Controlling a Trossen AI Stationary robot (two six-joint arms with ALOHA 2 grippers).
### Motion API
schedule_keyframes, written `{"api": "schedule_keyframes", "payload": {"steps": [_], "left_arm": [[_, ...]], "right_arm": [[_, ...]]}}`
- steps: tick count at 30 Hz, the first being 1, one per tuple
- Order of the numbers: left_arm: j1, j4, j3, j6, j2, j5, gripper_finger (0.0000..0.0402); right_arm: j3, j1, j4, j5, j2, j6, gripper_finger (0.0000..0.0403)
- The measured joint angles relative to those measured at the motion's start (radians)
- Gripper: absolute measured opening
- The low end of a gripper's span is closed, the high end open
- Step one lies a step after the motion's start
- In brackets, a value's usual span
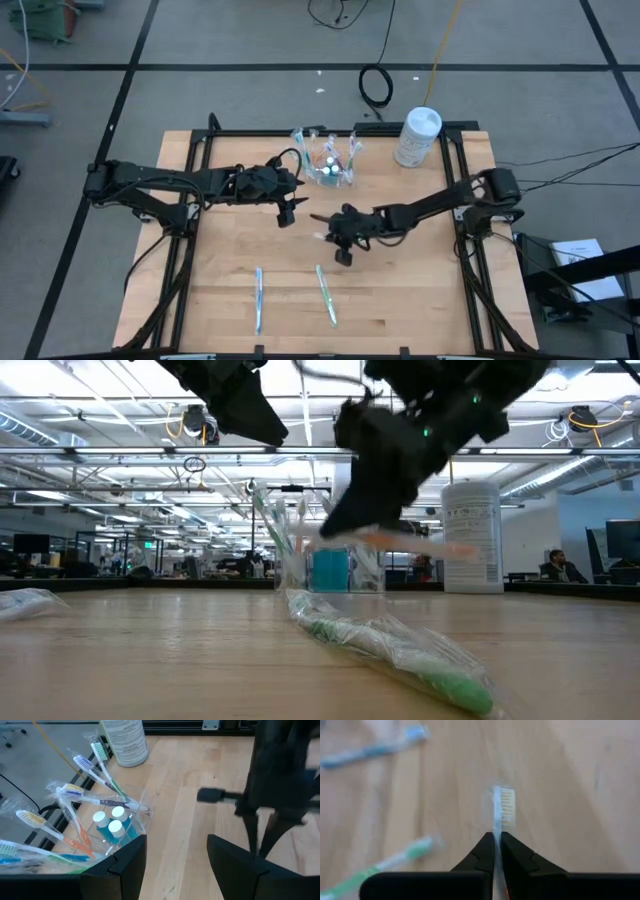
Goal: Pick & Place toothbrushing station
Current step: Put the orange toothbrush into the transparent organizer
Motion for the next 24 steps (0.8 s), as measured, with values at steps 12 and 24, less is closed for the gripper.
{"api": "schedule_keyframes", "payload": {"steps": [12,24], "left_arm": [[-0.001,0.166,0.004,0.16,-0.043,-0.27,0.0214],[0.004,0.183,0.001,0.257,-0.05,-0.315,0.0214]], "right_arm": [[-0.01,-0.037,0.199,0.34,-0.201,-0.277,0.0012],[-0.129,-0.255,0.818,0.257,-0.167,-0.436,0.0012]]}}
